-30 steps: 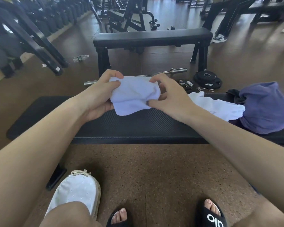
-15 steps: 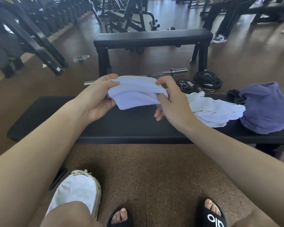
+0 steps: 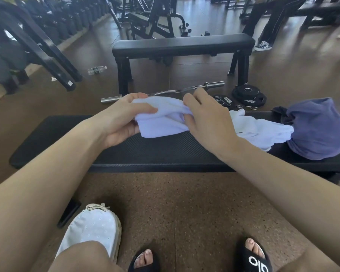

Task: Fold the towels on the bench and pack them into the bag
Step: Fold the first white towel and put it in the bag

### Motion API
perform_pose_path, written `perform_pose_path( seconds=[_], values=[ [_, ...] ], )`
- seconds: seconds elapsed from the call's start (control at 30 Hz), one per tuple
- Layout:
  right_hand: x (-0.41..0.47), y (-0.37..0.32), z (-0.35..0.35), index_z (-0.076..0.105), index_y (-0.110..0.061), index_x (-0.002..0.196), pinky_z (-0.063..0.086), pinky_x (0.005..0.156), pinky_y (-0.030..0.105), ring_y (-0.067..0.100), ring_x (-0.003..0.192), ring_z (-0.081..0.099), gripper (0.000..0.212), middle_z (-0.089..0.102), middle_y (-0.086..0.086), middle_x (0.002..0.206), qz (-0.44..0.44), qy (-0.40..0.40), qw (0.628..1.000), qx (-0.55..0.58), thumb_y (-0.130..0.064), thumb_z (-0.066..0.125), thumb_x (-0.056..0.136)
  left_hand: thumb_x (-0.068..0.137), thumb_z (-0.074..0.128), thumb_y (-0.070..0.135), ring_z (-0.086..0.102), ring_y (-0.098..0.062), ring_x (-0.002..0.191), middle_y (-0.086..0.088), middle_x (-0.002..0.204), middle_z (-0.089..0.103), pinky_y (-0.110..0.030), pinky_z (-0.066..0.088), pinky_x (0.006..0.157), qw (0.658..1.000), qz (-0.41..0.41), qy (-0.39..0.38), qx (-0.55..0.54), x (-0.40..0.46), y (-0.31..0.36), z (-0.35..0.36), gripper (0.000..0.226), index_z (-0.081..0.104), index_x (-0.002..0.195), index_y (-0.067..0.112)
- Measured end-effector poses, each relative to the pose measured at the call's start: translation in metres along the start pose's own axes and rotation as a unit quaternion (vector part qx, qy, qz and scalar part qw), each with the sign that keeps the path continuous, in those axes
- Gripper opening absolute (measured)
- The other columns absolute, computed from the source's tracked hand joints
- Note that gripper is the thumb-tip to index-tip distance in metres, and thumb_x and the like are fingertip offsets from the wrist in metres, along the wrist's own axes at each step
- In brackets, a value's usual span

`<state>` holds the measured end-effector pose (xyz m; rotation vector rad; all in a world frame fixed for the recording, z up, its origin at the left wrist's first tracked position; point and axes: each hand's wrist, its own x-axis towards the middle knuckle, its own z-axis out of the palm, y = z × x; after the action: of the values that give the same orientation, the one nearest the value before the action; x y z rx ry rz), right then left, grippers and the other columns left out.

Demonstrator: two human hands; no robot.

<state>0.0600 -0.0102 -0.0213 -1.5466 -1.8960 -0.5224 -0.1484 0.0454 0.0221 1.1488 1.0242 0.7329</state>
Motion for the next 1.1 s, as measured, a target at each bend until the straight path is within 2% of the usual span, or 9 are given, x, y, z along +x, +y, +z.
perform_pose_path(
  seconds=[0.13,0.23,0.4,0.53,0.7,0.8,0.87,0.97,1.1],
  values=[
    [0.004,0.01,-0.001,0.058,-0.005,0.089,0.033,0.044,0.028,0.03,0.048,0.044,0.022,0.053,0.009,0.065,0.003,0.011,1.0,-0.028,0.003,0.072,0.073,0.086,0.069,-0.001,0.072,-0.016,0.089,-0.009,0.12,0.068,-0.025,0.059,0.067,1.0,-0.026,0.011,-0.007,-0.002,-0.003,-0.003,0.055,0.05,0.137,0.01],
    [0.005,0.009,-0.004,0.053,-0.007,0.097,0.045,0.054,0.041,0.038,0.06,0.053,0.009,0.056,0.008,0.069,0.061,-0.048,0.995,0.055,-0.006,0.056,0.089,0.09,0.063,-0.001,0.068,-0.011,0.081,-0.008,0.11,0.066,-0.021,0.057,0.064,0.999,-0.031,0.001,0.012,-0.004,-0.001,0.0,0.036,0.057,0.123,0.011],
    [0.009,0.006,-0.01,0.051,-0.016,0.085,0.051,0.056,0.037,0.017,0.054,0.054,0.016,0.057,-0.001,0.066,0.268,-0.112,0.903,0.316,-0.022,0.065,0.087,0.094,0.061,0.001,0.072,-0.014,0.103,-0.011,0.121,0.073,-0.022,0.06,0.082,0.996,-0.045,-0.067,0.041,-0.016,-0.003,0.006,0.034,0.064,0.128,-0.002],
    [0.011,0.009,-0.02,0.049,-0.013,0.097,0.054,0.052,0.023,0.013,0.057,0.063,0.029,0.063,0.003,0.078,0.297,-0.199,0.852,0.383,-0.01,0.071,0.08,0.09,0.061,-0.009,0.069,-0.018,0.116,-0.014,0.127,0.07,-0.025,0.056,0.094,0.996,-0.043,-0.056,0.061,-0.014,-0.006,0.002,0.042,0.062,0.132,-0.003],
    [0.008,0.009,-0.024,0.047,-0.02,0.101,0.052,0.069,0.043,0.021,0.076,0.058,0.034,0.057,0.005,0.092,0.157,-0.209,0.919,0.294,-0.001,0.06,0.076,0.091,0.062,-0.003,0.064,-0.012,0.101,-0.009,0.11,0.066,-0.022,0.057,0.089,0.996,-0.04,-0.015,0.075,-0.009,-0.009,0.0,0.036,0.065,0.127,-0.002],
    [0.006,0.008,-0.019,0.049,-0.024,0.109,0.048,0.068,0.041,0.024,0.079,0.048,0.034,0.042,-0.003,0.098,0.053,-0.206,0.963,0.168,-0.006,0.058,0.081,0.089,0.061,-0.006,0.059,-0.014,0.097,-0.007,0.101,0.063,-0.024,0.058,0.09,0.994,-0.03,-0.021,0.104,-0.009,-0.008,0.004,0.026,0.068,0.108,0.009],
    [0.005,0.008,-0.015,0.053,-0.02,0.111,0.046,0.066,0.037,0.023,0.081,0.044,0.029,0.039,-0.002,0.097,0.04,-0.186,0.977,0.096,-0.013,0.062,0.084,0.086,0.061,-0.009,0.064,-0.015,0.097,-0.005,0.101,0.068,-0.027,0.058,0.092,0.992,-0.016,-0.023,0.126,-0.01,-0.007,0.005,0.028,0.069,0.103,0.012],
    [0.005,0.007,-0.011,0.056,-0.011,0.1,0.046,0.066,0.04,0.027,0.086,0.046,0.014,0.041,0.002,0.091,0.031,-0.158,0.985,0.055,-0.011,0.06,0.086,0.084,0.063,-0.011,0.072,-0.018,0.105,-0.006,0.111,0.075,-0.03,0.06,0.09,0.987,0.0,-0.032,0.154,-0.011,-0.006,0.008,0.04,0.065,0.119,0.008],
    [0.007,0.002,-0.01,0.046,-0.01,0.09,0.043,0.064,0.043,0.033,0.079,0.047,0.008,0.044,0.005,0.085,0.033,-0.143,0.987,0.066,-0.003,0.051,0.088,0.087,0.058,-0.014,0.072,-0.007,0.085,0.005,0.084,0.075,-0.021,0.059,0.076,0.982,0.01,-0.019,0.186,-0.016,-0.005,0.013,0.031,0.067,0.096,0.015]
  ],
)
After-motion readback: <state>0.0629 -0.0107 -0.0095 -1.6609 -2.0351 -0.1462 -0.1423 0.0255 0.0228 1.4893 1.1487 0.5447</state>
